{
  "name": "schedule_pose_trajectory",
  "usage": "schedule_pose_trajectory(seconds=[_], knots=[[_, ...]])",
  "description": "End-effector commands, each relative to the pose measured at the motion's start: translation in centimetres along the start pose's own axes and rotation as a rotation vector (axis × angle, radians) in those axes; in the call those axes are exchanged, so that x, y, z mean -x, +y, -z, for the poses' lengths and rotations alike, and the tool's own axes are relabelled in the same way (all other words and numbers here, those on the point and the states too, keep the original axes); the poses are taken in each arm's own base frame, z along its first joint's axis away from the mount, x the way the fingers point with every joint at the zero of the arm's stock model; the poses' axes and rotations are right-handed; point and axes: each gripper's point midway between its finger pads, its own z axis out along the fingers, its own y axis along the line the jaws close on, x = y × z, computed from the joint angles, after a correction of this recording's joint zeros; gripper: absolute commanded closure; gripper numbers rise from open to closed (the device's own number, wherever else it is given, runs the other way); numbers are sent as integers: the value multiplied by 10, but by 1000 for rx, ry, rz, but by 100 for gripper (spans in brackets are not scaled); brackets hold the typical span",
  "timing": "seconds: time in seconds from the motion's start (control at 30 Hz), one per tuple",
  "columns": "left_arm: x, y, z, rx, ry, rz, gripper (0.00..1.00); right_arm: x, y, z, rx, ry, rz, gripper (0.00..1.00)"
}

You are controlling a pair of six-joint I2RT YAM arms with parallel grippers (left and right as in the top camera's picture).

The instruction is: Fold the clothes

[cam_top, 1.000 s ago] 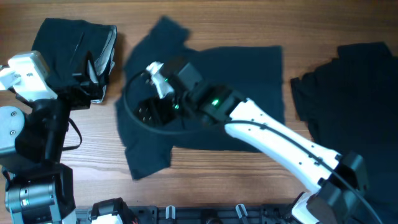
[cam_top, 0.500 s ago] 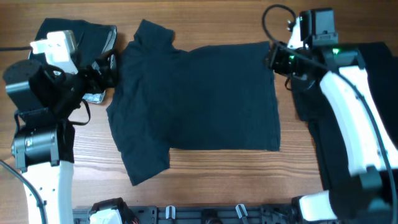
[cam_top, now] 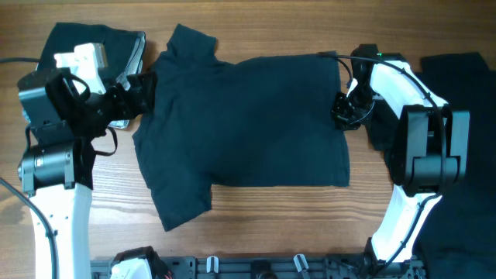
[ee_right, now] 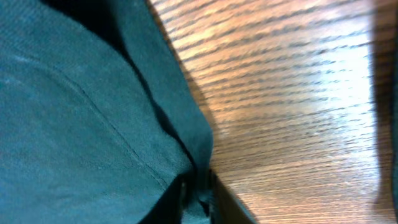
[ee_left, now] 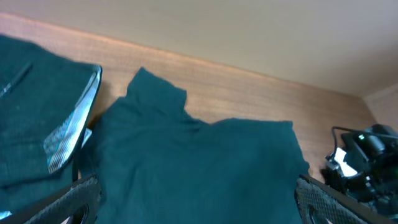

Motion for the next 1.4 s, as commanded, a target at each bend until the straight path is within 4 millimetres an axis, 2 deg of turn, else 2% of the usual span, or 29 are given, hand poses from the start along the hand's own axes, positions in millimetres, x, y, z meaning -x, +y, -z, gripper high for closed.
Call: schedule_pose_trajectory(seconds=[0.0,0.07,0.13,0.17,0.3,0.37,0.4,0.47,0.57,0.7,0.77,0.87,0.93,1.0,1.13,1.27,1.37], knots=[[-3,3,-7,-10,29,-1,0,27,-31,-8,-95,-61,-101,96],[-4,5,-10,-9,38,3,0,36,-35,-3,-23,-66,-148,95],[-5,5,-10,-9,43,6,0,36,-26,4,94,-45,-87,67],[-7,4,-10,-12,48,9,0,35,-26,10,112,-48,-63,61],[-12,1,-10,-36,70,20,0,33,-18,59,163,-151,6,58],[-26,7,-10,-3,125,52,0,27,-9,98,216,-231,47,57],[-41,19,-9,64,183,90,0,22,-4,121,247,-281,65,57],[-78,48,-7,239,314,267,0,11,-1,155,279,-355,82,53],[-126,58,-8,322,516,478,0,-1,-1,179,294,-405,85,50],[-179,88,-10,541,724,651,0,-9,0,174,306,-368,66,48],[-207,94,-13,582,828,707,0,-10,0,170,304,-358,64,48],[-261,92,-12,622,1009,764,9,-10,-1,169,302,-353,64,45],[-272,96,-11,651,1032,740,10,-9,0,169,302,-355,64,43],[-274,103,-9,696,1028,693,11,-8,0,168,302,-355,64,41],[-292,86,-8,717,1075,647,24,-6,-1,165,297,-354,61,39],[-314,70,-4,768,1114,620,26,-6,-3,160,285,-348,57,38],[-328,69,2,800,1129,624,27,-6,-9,158,252,-350,48,38]])
